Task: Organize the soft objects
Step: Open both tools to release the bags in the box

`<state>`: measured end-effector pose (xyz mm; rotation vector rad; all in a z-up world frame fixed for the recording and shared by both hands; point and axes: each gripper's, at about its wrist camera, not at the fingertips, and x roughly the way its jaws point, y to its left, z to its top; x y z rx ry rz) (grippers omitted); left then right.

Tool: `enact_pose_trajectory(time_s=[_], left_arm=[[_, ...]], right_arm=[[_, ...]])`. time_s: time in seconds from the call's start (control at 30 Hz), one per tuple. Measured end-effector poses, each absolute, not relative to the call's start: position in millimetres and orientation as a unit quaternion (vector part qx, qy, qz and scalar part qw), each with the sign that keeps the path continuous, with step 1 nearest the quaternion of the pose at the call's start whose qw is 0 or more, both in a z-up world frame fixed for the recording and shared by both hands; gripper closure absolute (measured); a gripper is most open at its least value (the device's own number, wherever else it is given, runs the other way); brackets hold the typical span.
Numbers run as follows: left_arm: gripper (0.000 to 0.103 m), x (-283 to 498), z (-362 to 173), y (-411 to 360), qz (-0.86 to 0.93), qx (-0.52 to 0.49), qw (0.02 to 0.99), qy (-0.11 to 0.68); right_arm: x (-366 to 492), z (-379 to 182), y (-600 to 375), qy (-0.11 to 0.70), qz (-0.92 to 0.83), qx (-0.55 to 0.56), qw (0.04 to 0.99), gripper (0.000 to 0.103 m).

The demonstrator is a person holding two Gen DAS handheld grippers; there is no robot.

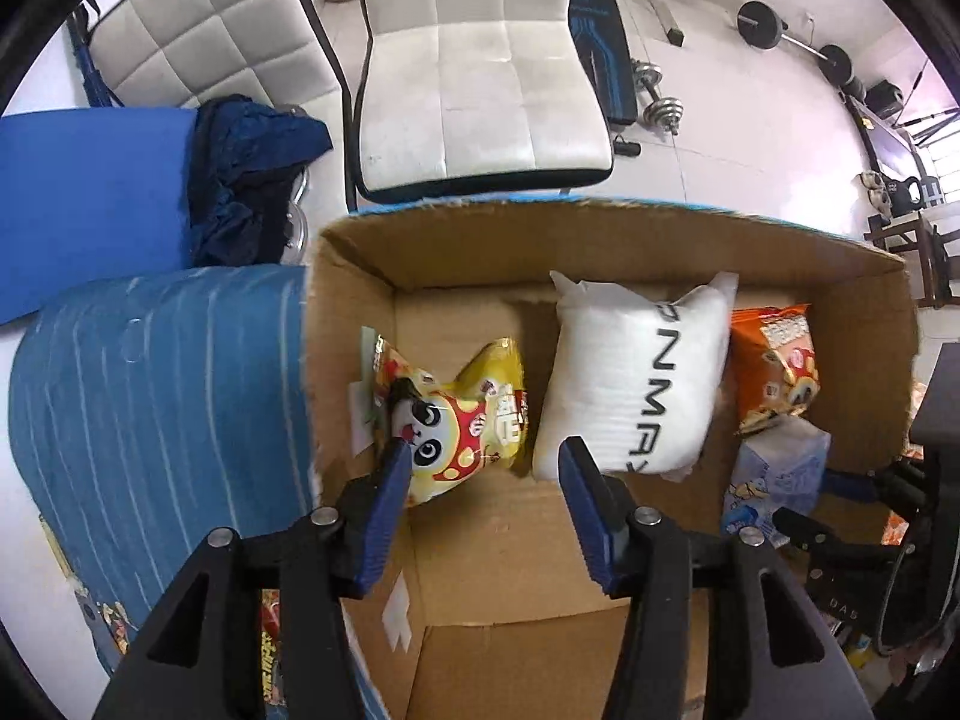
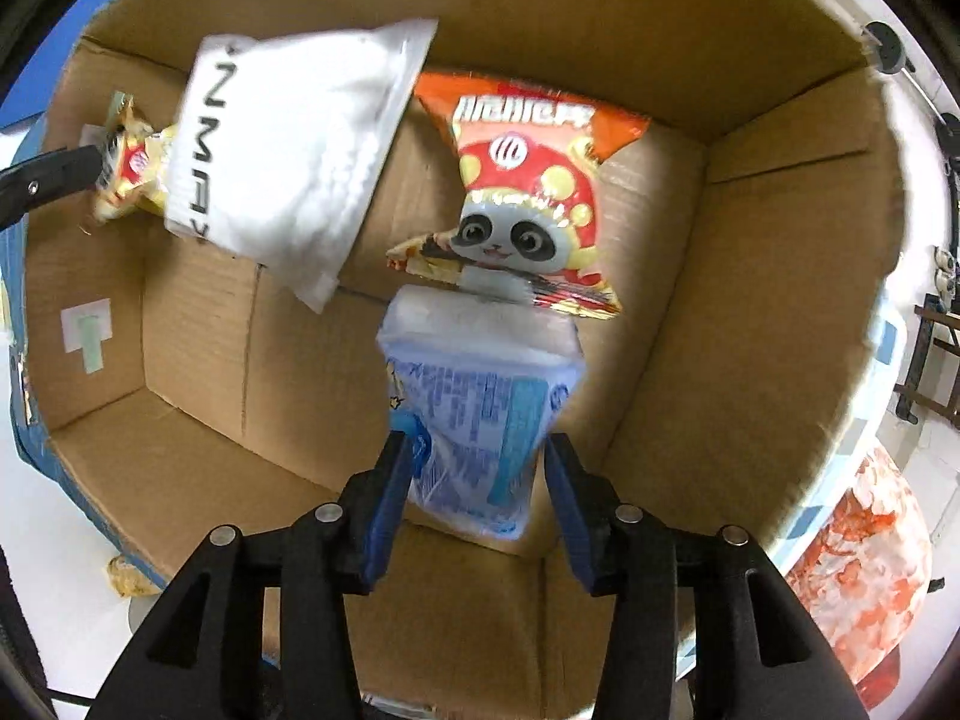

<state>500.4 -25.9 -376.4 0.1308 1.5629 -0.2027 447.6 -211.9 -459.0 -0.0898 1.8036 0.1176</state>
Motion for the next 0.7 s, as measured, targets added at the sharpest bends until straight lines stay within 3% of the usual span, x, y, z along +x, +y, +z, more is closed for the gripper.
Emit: enact_pose_trajectory(time_s=[0.1, 0.27, 0.53, 0.6, 0.7], left_arm=[[0.054, 490, -358, -20, -0.090, 0.054, 0.717, 0.690], [0.046, 465, -329, -9, -0.088, 0.030, 0.742, 0.664], [0.028, 409, -290, 0, -0.080, 0.015, 0.778, 0.623], [0.025, 395, -282, 2, -0.077, 0.015, 0.784, 0.615], [0.017, 379, -274, 5, -0.077, 0.008, 0.791, 0.608]], right_arm=[[445, -440, -213, 0.767, 0.032, -0.036, 0.640, 0.037], [418, -415, -216, 0.740, 0.008, 0.013, 0.672, 0.028], [366, -391, -199, 0.703, -0.015, 0.043, 0.710, 0.027], [352, -381, -192, 0.694, -0.016, 0.043, 0.718, 0.016], [334, -369, -185, 0.679, -0.023, 0.042, 0.732, 0.012]])
